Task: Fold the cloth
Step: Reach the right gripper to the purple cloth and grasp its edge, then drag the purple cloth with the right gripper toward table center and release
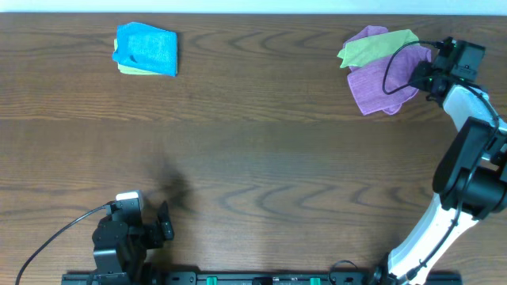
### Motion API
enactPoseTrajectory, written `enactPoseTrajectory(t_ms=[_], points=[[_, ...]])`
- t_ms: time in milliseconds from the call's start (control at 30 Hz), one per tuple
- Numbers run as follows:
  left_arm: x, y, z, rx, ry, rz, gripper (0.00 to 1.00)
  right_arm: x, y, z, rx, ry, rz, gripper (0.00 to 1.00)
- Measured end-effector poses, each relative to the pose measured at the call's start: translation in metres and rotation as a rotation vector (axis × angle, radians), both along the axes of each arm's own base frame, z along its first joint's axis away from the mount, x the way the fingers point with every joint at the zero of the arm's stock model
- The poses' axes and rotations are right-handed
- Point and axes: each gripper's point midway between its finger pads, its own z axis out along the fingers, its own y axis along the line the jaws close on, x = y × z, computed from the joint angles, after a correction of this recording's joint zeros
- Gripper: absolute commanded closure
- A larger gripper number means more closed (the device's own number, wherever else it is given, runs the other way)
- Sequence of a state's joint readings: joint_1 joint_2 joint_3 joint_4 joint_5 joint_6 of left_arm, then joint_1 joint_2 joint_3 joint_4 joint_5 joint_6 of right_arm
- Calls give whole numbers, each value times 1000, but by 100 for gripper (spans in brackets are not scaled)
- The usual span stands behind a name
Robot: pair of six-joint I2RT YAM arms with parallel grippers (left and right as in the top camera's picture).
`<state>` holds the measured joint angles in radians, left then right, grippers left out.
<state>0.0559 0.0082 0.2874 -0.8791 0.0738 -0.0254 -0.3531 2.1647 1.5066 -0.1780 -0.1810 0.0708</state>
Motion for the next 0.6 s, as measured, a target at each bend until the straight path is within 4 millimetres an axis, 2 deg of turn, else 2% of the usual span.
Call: enactPoseTrajectory(t_ms=[133,267,333,433,533,600], points=[[0,0,0,0,0,0,5,-6,11,16,41,1,35,99],[0,0,0,0,0,0,5,-25,29,71,57,-19,97,99],[0,0,0,0,0,0,4,-42,42,106,56,-30,139,99],[0,0,0,0,0,0,5,-71,63,143,48,-15,197,99],[0,0,0,0,0,0,5,-98,89,162,48,23,260,99],[0,0,0,0,0,0,5,-121,114,168,56,74,323,99]])
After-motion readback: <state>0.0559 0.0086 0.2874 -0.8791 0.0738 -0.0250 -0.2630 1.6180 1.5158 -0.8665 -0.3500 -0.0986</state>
